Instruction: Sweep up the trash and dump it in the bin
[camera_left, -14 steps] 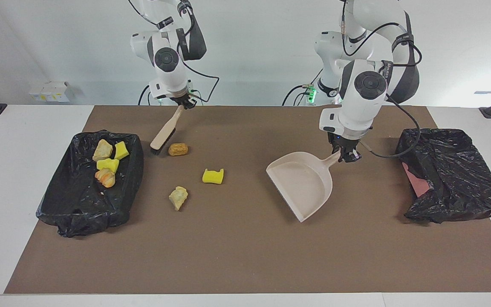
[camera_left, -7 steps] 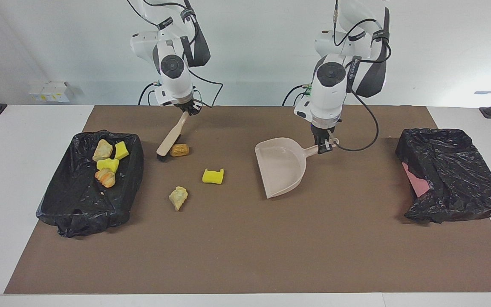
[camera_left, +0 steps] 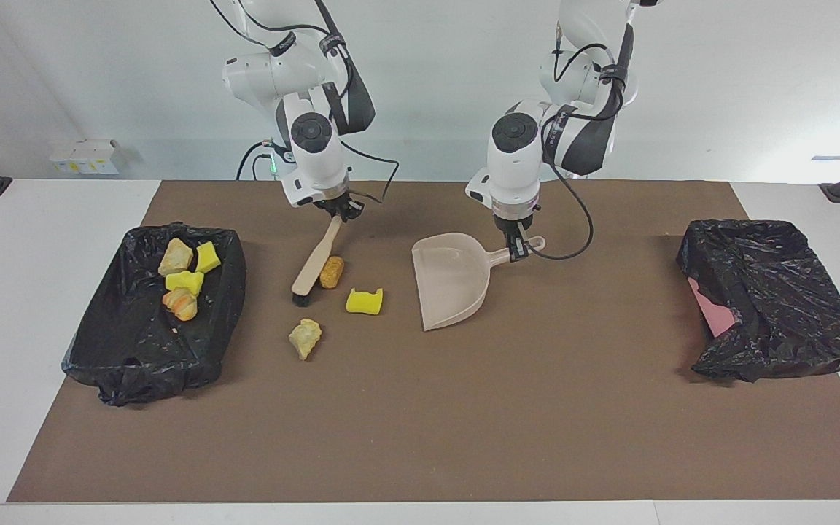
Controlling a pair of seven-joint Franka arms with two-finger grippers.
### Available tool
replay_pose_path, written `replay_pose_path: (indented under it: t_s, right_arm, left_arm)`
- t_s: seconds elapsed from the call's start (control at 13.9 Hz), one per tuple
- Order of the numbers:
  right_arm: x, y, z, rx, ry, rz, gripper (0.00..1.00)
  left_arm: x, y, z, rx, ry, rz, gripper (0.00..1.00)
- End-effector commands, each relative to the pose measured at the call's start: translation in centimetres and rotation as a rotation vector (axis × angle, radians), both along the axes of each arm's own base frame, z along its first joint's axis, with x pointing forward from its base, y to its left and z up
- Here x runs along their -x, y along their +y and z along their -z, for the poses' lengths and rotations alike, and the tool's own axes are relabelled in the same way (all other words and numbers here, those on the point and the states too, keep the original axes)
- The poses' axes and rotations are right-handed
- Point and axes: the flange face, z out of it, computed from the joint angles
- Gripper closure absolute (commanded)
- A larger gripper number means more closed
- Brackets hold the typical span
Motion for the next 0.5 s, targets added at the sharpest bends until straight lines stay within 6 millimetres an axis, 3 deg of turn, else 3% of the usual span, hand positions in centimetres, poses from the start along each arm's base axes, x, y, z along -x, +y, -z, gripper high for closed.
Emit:
replay_pose_path:
  t_s: [0.0, 0.29, 0.43]
  right_arm:
    - [-4.1, 1.4, 1.4, -0.039, 0.016, -0.034, 1.0]
    - [-8.0, 3.1, 1.8, -0.078, 0.002, -0.089, 1.0]
    - [-7.0, 4.6, 1.7, -0.086, 0.015, -0.166, 1.0]
  left_arm:
    - [1.0, -1.4, 0.6, 0.008, -0.025, -0.035, 1.0]
    - [1.3, -2.0, 0.5, 0.015, -0.03, -0.051, 1.0]
    - [1.3, -2.0, 0.5, 0.019, -0.029, -0.07, 1.0]
